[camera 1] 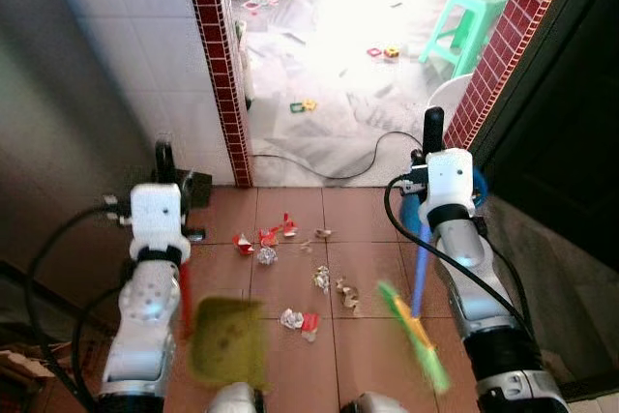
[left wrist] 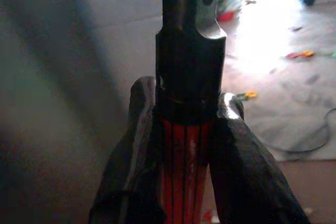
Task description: Sweep floor
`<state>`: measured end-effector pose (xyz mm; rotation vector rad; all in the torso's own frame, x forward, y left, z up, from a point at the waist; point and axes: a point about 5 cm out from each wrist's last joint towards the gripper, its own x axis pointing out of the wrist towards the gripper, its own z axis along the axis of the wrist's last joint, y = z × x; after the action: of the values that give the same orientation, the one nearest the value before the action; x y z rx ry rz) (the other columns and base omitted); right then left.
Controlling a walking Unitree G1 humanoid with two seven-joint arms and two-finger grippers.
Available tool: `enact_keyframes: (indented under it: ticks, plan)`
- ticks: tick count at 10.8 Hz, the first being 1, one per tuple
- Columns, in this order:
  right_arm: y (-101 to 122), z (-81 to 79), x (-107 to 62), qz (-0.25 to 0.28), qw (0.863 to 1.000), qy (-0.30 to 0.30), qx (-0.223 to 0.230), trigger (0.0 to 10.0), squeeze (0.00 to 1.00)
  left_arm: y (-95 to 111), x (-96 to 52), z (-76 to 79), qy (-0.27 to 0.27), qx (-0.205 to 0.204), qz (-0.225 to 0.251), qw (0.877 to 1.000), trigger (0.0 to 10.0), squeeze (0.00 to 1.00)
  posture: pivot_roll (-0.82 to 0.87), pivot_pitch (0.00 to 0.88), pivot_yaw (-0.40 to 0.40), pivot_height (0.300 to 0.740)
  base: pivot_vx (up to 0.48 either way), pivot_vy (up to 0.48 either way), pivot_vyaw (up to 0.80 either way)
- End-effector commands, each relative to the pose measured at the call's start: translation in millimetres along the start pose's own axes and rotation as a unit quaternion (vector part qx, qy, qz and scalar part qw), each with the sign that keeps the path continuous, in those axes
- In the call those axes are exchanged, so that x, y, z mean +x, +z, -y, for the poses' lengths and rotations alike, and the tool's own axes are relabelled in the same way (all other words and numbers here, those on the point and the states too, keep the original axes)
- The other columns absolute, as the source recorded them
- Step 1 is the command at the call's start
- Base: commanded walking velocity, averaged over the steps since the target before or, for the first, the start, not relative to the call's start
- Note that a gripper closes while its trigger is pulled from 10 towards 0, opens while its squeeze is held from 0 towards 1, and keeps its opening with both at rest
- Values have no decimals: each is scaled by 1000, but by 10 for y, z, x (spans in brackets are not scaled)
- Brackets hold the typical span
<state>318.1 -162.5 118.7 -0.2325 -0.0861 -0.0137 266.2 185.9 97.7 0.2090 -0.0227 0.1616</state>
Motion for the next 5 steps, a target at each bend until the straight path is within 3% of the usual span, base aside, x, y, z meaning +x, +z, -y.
enact_keyframes:
  ticks: [1,3,4,5]
  plan:
    - [109,19,66,18,1000,-8,3,10000,0,175,88,-44,29,12,55,998,10000,0,-25,53,7,740,0,0,0]
    - [121,-23,96,13,1000,-9,15,10000,0,117,229,16,82,19,52,995,10000,0,-33,58,7,740,0,0,0]
    - [147,-63,111,17,999,3,35,10000,0,92,275,70,89,6,50,995,10000,0,-38,59,7,740,0,0,0]
    - [184,-82,127,18,999,8,44,10000,0,27,332,169,87,-22,19,996,10000,0,-45,59,9,740,0,0,0]
